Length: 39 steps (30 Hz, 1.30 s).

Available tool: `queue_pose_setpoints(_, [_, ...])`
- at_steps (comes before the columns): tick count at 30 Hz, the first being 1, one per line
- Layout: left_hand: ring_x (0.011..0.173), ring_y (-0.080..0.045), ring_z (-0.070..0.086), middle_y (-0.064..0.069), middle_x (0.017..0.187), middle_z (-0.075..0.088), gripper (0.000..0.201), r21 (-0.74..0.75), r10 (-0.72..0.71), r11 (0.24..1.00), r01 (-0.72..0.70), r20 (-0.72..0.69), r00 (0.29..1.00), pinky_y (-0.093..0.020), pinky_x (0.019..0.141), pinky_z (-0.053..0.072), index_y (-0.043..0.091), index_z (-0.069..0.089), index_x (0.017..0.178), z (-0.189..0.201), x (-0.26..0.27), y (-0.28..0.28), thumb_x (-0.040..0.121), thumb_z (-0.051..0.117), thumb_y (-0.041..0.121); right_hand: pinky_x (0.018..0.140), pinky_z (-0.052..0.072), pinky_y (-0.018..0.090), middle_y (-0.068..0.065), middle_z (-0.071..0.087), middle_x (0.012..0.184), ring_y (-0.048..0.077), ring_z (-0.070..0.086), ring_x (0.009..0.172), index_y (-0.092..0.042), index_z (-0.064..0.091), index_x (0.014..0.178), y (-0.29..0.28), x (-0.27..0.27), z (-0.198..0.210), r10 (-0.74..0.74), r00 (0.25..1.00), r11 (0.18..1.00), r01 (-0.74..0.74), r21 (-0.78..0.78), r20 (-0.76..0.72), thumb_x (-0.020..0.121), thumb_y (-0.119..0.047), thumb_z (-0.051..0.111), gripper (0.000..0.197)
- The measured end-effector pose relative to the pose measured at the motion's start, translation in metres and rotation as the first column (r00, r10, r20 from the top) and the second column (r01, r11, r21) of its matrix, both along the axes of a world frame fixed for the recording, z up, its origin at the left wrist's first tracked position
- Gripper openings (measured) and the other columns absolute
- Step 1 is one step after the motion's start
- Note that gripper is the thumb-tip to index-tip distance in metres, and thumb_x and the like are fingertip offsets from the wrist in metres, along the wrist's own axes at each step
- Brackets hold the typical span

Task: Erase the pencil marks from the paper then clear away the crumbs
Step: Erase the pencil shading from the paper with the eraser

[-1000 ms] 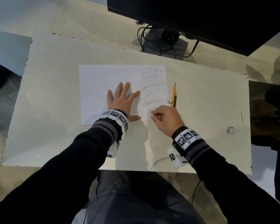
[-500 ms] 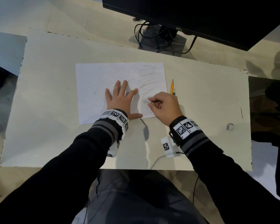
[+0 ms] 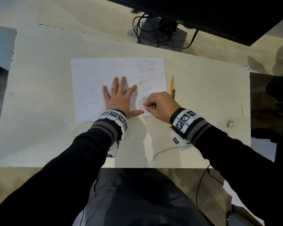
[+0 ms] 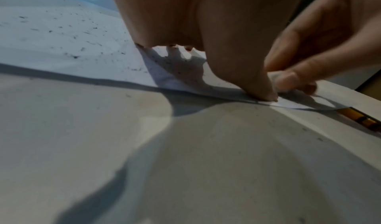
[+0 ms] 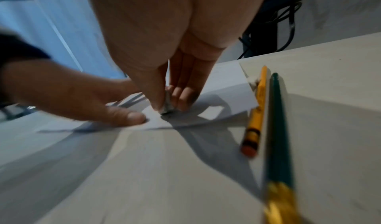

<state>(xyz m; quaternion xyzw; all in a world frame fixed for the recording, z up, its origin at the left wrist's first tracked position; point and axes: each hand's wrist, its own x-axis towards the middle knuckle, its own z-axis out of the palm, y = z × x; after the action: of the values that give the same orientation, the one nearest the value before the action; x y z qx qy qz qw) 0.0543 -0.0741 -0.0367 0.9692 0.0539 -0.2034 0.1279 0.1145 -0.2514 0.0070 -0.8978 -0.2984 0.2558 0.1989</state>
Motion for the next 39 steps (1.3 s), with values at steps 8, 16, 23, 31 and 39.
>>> queue_pose_setpoints(8, [0.149, -0.031, -0.021, -0.006, 0.163, -0.019, 0.106, 0.015, -0.004, 1.000, 0.004, -0.022, 1.000, -0.066, 0.115, -0.005, 0.038, 0.005, 0.155, 0.002, 0.001, -0.001, 0.072, 0.051, 0.085, 0.073, 0.051, 0.023, -0.009, 0.066, 0.084, 0.007, 0.058, 0.075, -0.015, 0.075, 0.094, 0.007, 0.016, 0.005, 0.022, 0.999, 1.000, -0.022, -0.002, 0.039, 0.088, -0.020, 0.071, 0.009])
queue_pose_setpoints(16, [0.149, -0.031, -0.021, -0.006, 0.163, -0.019, 0.107, 0.022, -0.007, 1.000, 0.007, -0.026, 1.000, -0.066, 0.115, -0.005, 0.038, 0.005, 0.155, 0.002, 0.002, -0.001, 0.072, 0.051, 0.085, 0.073, 0.051, 0.026, -0.006, 0.068, 0.086, 0.012, 0.061, 0.078, -0.015, 0.074, 0.090, 0.003, 0.007, 0.013, 0.148, 0.989, 0.986, -0.147, -0.083, 0.013, 0.090, -0.022, 0.067, 0.010])
queue_pose_setpoints(23, [0.149, -0.031, -0.020, -0.006, 0.163, -0.018, 0.107, 0.027, -0.003, 1.000, 0.003, -0.015, 1.000, -0.066, 0.115, -0.006, 0.038, 0.005, 0.155, 0.000, 0.001, -0.001, 0.071, 0.049, 0.087, 0.069, 0.053, 0.026, -0.013, 0.060, 0.077, 0.008, 0.058, 0.071, -0.019, 0.072, 0.085, -0.007, -0.009, -0.001, 0.067, 0.997, 0.997, -0.068, -0.028, -0.025, 0.087, -0.023, 0.072, 0.005])
queue_pose_setpoints(31, [0.149, -0.031, -0.021, -0.006, 0.163, -0.018, 0.107, 0.027, -0.012, 1.000, 0.013, -0.041, 0.999, -0.067, 0.115, -0.005, 0.037, 0.004, 0.155, 0.005, 0.001, -0.002, 0.073, 0.051, 0.085, 0.072, 0.050, 0.022, -0.014, 0.058, 0.080, 0.006, 0.056, 0.072, -0.015, 0.073, 0.088, 0.009, 0.004, 0.001, -0.033, 0.998, 0.998, 0.029, 0.064, 0.054, 0.087, -0.018, 0.072, 0.003])
queue_pose_setpoints(39, [0.149, -0.033, -0.018, -0.007, 0.163, -0.018, 0.107, 0.064, -0.046, 0.997, 0.050, -0.052, 0.998, -0.068, 0.115, -0.001, 0.037, 0.002, 0.155, 0.007, 0.003, -0.001, 0.072, 0.047, 0.087, 0.071, 0.050, 0.021, -0.011, 0.064, 0.082, 0.004, 0.057, 0.070, -0.015, 0.076, 0.096, -0.023, -0.006, 0.006, -0.015, 0.999, 1.000, 0.015, 0.008, -0.041, 0.086, -0.020, 0.073, 0.011])
